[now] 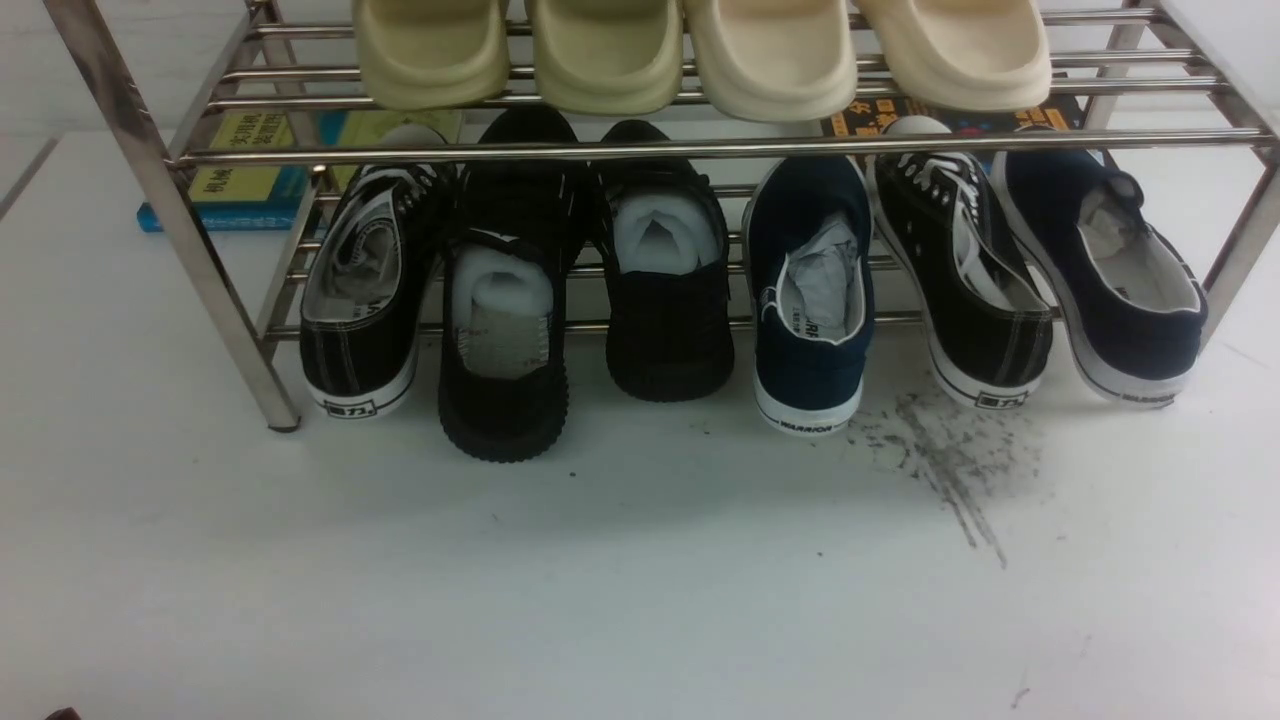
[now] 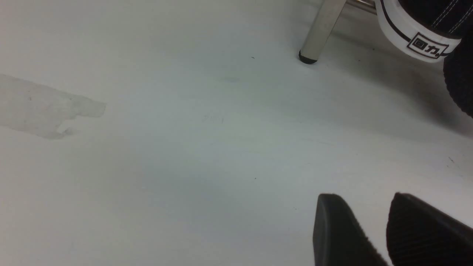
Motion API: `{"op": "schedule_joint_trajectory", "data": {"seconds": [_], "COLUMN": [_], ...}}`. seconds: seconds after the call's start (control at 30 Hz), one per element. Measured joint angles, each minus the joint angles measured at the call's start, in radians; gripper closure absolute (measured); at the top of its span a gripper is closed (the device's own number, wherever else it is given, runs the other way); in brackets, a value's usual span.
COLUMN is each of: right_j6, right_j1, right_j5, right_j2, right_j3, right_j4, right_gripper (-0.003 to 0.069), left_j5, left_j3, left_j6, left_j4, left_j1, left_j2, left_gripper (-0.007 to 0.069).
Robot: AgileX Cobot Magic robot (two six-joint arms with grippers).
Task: Take the shoes off the shelf with your hand on the white table.
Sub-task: 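Grasp the leftmost shoe on the bottom shelf of the shoe rack with the left gripper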
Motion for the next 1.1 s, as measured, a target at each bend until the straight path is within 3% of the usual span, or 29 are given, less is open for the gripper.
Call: {"op": "schedule_joint_trajectory", "data": {"seconds": [0.37, 0.57, 0.7, 1.1], "right_j6": [0.000, 0.000, 0.000, 0.000], "right_j1": [0.000, 0.000, 0.000, 0.000], "right_j5": [0.000, 0.000, 0.000, 0.000], "right_j2": [0.000, 0.000, 0.000, 0.000], "right_j3": [0.000, 0.000, 0.000, 0.000], "right_j4": [0.000, 0.000, 0.000, -0.002], "right_gripper": [0.0421, 0.0421, 0.0421, 0.0421], "left_j5": [-0.003, -0.041, -0.045, -0.154], "left_j3": [0.000, 0.006, 0.007, 0.017], "left_j6": [-0.018, -0.331, -0.424, -0.443], "left_j4": [-0.001, -0.293, -0.364, -0.376], "left_j1": [0.000, 0.000, 0.000, 0.000], "left_j2": [0.000, 0.000, 0.000, 0.000], "left_gripper": [0.0385, 0.0385, 0.0385, 0.0385]}}
